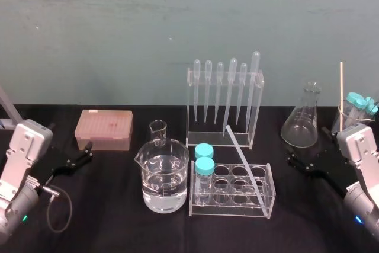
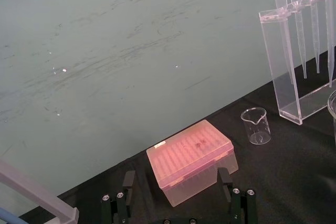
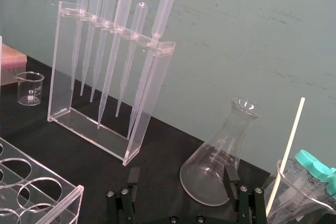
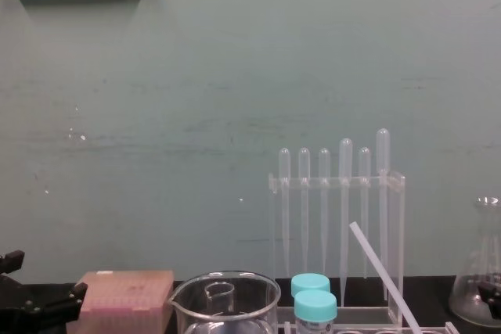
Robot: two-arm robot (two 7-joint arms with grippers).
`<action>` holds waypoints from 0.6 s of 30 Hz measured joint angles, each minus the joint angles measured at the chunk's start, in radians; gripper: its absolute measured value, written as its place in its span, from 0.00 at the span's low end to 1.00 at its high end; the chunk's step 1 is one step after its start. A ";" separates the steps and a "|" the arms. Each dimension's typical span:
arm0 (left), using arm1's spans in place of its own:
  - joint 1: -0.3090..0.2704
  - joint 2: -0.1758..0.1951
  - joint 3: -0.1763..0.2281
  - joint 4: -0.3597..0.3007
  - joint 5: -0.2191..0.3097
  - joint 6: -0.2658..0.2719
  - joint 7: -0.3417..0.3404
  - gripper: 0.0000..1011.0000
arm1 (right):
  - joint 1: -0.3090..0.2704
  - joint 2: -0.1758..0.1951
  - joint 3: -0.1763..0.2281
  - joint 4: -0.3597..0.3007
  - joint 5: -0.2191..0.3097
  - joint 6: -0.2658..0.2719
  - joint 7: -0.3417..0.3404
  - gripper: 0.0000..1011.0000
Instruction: Pick up the stirring rod with one hand, then place it down.
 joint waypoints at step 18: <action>0.000 0.000 0.000 0.000 0.000 0.000 0.000 0.99 | 0.000 0.000 0.000 0.000 0.000 0.000 0.000 0.99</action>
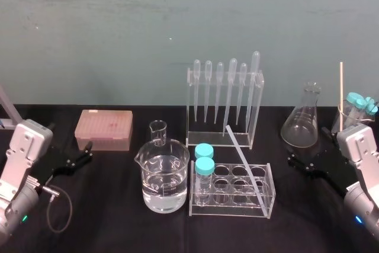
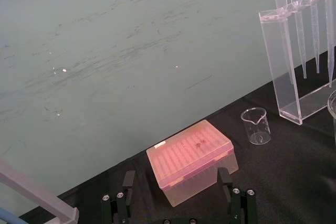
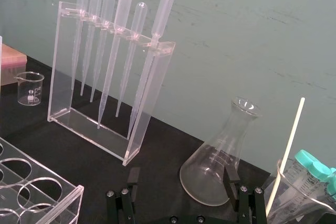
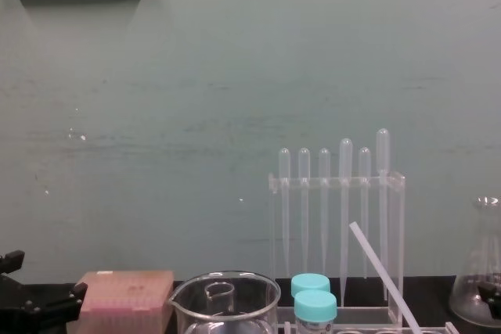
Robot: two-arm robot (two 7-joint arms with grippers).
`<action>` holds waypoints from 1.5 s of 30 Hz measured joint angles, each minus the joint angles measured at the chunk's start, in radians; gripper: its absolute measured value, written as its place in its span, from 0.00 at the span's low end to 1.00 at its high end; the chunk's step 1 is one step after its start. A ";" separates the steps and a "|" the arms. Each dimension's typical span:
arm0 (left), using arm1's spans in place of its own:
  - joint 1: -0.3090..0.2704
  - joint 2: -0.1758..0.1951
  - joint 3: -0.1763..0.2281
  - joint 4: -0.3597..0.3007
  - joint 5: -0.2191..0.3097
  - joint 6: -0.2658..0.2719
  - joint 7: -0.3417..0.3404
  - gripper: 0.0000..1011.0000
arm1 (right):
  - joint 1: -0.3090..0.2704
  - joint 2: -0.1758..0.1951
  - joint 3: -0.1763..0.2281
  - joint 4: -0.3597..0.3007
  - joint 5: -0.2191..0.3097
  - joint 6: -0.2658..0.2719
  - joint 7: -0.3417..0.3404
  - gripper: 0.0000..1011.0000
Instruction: Pick up the stirring rod with one hand, then place it down.
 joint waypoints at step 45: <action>0.000 0.000 0.000 0.000 0.000 0.000 0.000 0.99 | 0.000 0.000 0.000 0.000 0.000 0.000 0.000 0.99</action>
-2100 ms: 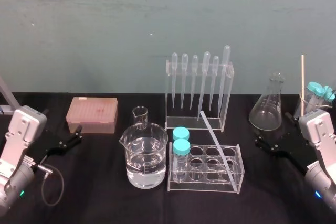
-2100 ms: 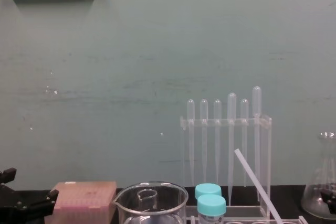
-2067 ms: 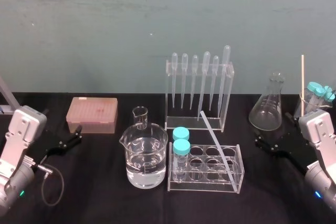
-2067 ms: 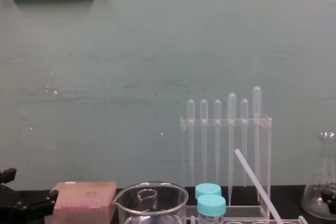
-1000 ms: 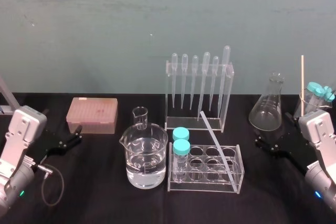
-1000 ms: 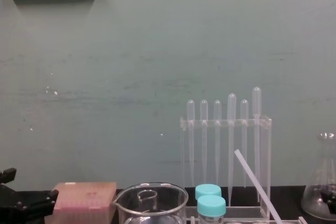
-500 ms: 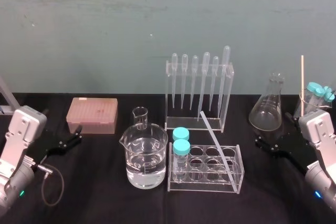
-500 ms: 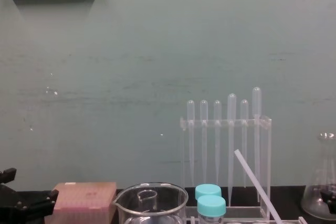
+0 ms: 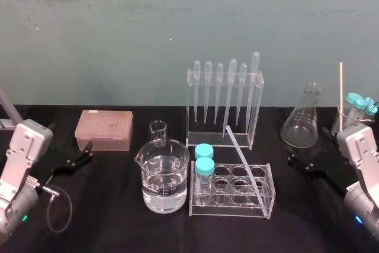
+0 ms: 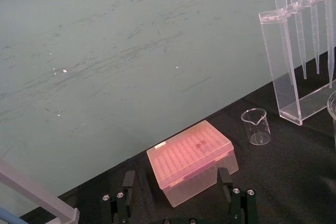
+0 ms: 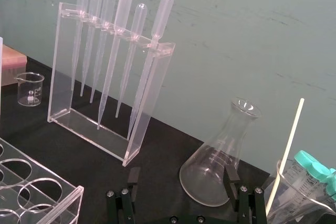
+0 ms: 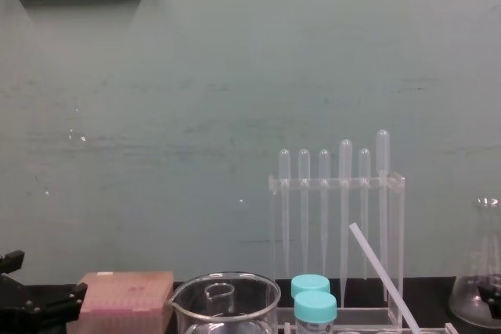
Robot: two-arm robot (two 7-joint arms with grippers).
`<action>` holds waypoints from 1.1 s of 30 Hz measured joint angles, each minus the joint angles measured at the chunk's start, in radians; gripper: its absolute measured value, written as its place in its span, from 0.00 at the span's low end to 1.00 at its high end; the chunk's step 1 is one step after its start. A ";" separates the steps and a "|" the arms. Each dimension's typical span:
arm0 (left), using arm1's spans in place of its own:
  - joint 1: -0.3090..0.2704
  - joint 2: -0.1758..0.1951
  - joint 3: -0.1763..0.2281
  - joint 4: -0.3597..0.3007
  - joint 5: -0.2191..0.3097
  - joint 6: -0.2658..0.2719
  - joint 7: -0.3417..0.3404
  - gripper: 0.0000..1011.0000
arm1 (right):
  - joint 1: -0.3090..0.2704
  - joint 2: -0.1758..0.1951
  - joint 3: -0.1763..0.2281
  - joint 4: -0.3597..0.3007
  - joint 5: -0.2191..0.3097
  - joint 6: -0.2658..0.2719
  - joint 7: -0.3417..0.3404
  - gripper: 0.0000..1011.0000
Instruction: Pick up the stirring rod with one hand, then place it down.
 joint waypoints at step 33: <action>0.000 0.000 0.000 0.000 0.000 0.000 0.000 0.99 | 0.046 -0.054 -0.023 -0.071 0.126 -0.187 0.309 0.99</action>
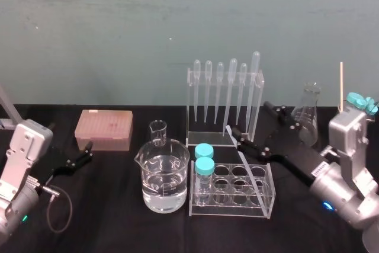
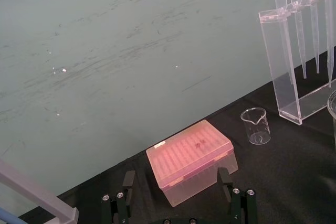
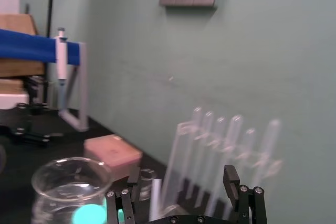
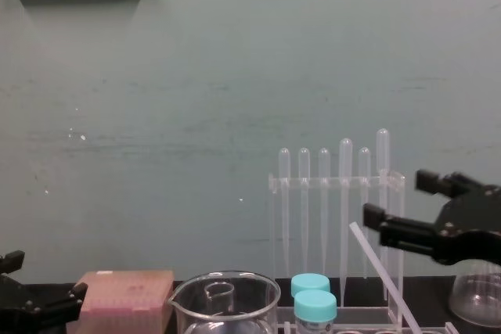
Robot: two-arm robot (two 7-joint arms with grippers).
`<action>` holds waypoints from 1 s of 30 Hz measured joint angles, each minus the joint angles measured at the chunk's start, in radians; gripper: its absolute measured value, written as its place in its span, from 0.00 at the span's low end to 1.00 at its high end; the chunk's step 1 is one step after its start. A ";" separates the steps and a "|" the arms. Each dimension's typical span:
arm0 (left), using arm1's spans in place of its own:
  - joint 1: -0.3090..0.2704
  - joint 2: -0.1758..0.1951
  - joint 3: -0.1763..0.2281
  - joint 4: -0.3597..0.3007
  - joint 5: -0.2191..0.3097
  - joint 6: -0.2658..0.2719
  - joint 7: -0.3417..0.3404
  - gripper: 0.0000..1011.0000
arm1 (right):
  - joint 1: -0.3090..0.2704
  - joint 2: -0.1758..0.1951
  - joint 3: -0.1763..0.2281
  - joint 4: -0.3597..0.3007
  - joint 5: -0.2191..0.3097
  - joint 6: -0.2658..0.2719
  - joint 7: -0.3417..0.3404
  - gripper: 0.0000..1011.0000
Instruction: Pick up the stirring rod with one hand, then place it down.
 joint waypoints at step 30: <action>0.000 0.000 0.000 0.000 0.000 0.000 0.000 0.99 | 0.046 -0.048 0.003 0.049 0.123 0.330 0.124 0.99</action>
